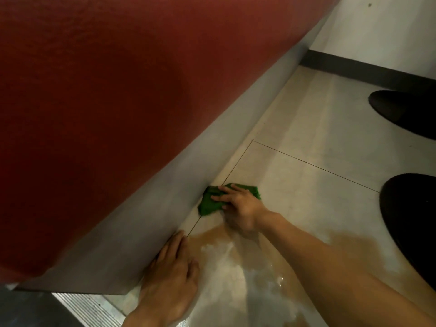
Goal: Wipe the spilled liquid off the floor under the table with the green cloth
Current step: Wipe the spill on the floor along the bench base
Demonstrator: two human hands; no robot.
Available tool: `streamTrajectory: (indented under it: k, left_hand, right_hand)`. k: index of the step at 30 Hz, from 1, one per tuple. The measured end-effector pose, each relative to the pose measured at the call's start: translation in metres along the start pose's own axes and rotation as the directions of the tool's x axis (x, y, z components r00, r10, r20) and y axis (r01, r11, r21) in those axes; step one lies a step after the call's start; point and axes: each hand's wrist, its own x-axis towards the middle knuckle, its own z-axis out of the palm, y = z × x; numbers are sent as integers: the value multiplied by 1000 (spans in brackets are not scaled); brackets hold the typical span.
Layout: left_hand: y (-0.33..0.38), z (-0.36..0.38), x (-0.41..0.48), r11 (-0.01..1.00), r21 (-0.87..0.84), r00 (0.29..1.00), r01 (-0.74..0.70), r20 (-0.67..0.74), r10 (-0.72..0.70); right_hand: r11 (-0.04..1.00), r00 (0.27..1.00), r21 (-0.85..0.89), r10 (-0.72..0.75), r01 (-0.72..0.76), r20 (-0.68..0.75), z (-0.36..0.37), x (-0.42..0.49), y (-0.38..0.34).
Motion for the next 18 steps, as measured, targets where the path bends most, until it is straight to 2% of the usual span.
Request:
streamTrajectory:
  k: [3, 7, 11, 15, 18]
  left_hand:
    - [0, 4, 2, 1000, 6, 999, -16, -32, 17]
    - [0, 2, 1, 998, -55, 1000, -17, -2, 16]
    - [-2, 1, 0, 996, -77, 998, -48, -33, 46]
    - [2, -3, 0, 999, -38, 999, -35, -26, 34]
    - [3, -2, -3, 999, -20, 999, -47, -18, 47]
  right_hand:
    - [999, 998, -8, 49, -49, -28, 2, 2, -11]
    - [998, 997, 2, -58, 58, -41, 22, -29, -14]
    - [990, 991, -38, -133, 134, 25, 12, -38, 15]
    - [1000, 999, -25, -6, 4, -48, -10, -26, 40]
    - [998, 993, 1, 68, -68, -94, -5, -20, 28]
